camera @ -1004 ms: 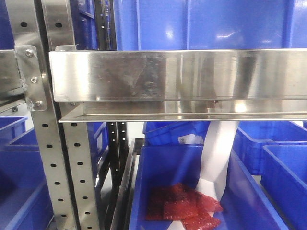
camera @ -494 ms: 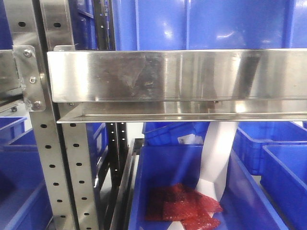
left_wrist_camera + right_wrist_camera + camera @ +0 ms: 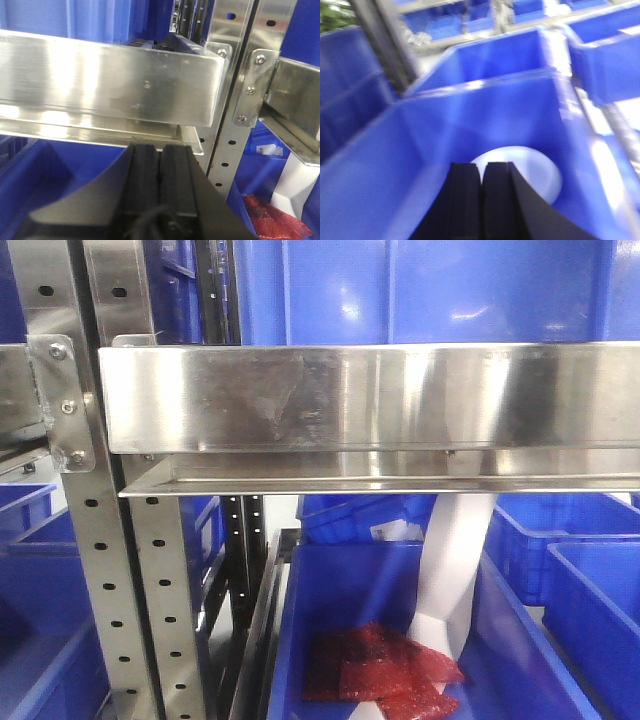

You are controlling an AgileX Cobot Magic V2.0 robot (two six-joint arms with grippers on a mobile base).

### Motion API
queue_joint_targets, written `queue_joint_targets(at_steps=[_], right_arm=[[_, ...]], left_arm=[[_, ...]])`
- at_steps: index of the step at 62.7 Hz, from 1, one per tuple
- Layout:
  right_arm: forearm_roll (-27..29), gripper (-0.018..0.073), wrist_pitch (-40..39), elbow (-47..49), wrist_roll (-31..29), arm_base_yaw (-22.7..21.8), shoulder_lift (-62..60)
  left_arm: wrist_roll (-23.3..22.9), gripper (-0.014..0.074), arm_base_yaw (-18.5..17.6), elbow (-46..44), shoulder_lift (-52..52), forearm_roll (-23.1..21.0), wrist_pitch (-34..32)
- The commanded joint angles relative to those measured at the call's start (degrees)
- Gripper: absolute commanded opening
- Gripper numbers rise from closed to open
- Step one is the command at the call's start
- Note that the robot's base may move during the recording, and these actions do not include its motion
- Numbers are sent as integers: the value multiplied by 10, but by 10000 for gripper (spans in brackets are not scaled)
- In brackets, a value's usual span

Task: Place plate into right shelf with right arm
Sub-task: 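Lower the held plate into a blue bin on the shelf with the right gripper, then open the right gripper and withdraw it from the bin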

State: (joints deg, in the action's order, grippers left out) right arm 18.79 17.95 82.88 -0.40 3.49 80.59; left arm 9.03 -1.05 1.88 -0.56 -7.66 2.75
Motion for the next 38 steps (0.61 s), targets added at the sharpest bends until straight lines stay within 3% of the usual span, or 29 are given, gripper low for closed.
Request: queue_joint_targets(at_steps=[1,18,38], right_arm=[[-18,55,-44,-4,-3,-8,-46],[-110,54,-147,-195,-15,-8,-190],[-113,54,-224,-479,-15,-8,-453]], left_arm=[[-4,-128,-1,6,-6,-5,-52],[-4,-128,-1,6,-6,-5,-52],[-4,-128,-1,6,-6,-5,-52]])
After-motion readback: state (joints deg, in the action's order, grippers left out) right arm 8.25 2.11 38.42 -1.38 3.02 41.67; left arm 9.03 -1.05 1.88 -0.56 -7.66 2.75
